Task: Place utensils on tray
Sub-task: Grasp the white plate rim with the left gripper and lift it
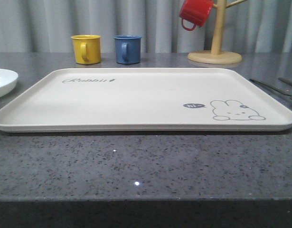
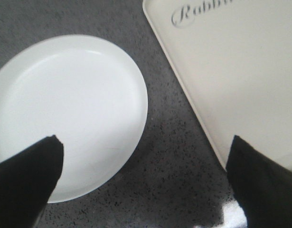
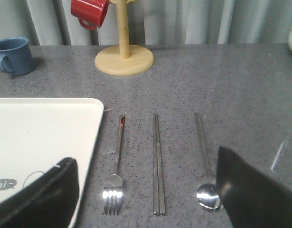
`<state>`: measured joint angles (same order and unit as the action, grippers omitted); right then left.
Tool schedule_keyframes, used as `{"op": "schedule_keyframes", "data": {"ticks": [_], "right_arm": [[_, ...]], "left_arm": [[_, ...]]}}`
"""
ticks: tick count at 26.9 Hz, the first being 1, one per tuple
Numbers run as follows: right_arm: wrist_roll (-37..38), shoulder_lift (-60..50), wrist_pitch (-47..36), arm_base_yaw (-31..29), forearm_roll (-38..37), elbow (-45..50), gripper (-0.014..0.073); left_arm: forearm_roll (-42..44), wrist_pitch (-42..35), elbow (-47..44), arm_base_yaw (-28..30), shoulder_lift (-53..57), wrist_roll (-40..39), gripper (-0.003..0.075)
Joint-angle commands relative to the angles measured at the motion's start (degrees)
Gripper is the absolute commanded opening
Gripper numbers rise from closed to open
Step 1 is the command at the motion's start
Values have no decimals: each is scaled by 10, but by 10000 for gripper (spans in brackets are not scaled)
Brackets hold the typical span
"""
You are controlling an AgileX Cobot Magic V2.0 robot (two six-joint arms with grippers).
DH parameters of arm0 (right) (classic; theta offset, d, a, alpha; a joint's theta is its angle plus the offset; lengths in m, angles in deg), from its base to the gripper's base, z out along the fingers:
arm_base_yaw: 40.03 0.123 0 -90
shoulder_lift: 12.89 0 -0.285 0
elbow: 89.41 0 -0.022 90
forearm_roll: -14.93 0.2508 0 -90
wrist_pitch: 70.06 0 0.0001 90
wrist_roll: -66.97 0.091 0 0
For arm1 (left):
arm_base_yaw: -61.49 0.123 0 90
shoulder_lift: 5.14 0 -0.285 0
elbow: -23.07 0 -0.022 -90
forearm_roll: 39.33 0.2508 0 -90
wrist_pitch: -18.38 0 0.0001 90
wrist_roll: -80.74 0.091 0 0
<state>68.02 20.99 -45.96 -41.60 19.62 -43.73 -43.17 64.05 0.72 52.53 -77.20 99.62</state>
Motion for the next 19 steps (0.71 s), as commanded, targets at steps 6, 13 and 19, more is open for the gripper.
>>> {"op": "schedule_keyframes", "data": {"ticks": [6, 13, 19], "right_arm": [[-4, 7, -42, -4, -4, -19, 615], [-4, 7, -42, -4, -4, -19, 615], [-4, 7, -42, -4, -4, -19, 615]], "left_arm": [[38, 114, 137, -5, -171, 3, 538], [38, 111, 147, -5, -237, 3, 288], [38, 108, 147, -5, -241, 3, 148]]}}
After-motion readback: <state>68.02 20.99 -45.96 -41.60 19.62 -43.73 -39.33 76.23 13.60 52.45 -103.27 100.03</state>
